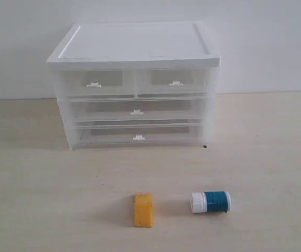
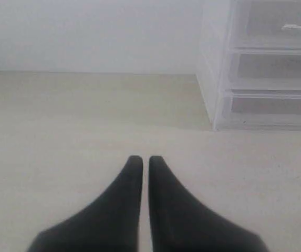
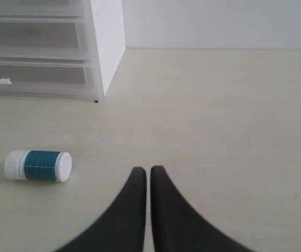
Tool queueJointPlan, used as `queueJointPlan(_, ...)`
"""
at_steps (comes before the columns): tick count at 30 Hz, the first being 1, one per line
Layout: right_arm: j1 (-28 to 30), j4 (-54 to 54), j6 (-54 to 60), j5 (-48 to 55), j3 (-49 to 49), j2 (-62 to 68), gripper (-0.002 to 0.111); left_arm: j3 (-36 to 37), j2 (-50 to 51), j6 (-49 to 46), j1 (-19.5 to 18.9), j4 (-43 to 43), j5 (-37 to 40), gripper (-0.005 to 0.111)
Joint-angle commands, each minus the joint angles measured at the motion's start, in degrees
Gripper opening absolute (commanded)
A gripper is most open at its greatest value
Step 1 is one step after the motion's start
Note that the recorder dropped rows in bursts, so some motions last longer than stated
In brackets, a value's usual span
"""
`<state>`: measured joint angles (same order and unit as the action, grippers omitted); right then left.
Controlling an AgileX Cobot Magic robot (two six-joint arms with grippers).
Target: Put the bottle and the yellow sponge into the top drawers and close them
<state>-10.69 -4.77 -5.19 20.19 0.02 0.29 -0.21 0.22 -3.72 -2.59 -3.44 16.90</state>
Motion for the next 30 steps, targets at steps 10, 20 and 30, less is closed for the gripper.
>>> queueJointPlan(10,0.36,-0.27,-0.04,-0.64,-0.02,-0.29,0.0,0.21,-0.22,3.09,-0.17,-12.03,-6.64,0.004)
queueJointPlan(20,0.36,-0.27,-0.04,-0.64,-0.02,-0.29,0.0,0.21,-0.22,3.09,-0.17,-29.36,-14.27,0.004)
queueJointPlan(30,0.36,-0.27,-0.04,-0.64,-0.02,-0.29,0.0,-0.74,-0.22,17.15,-0.17,-29.36,-18.06,0.004)
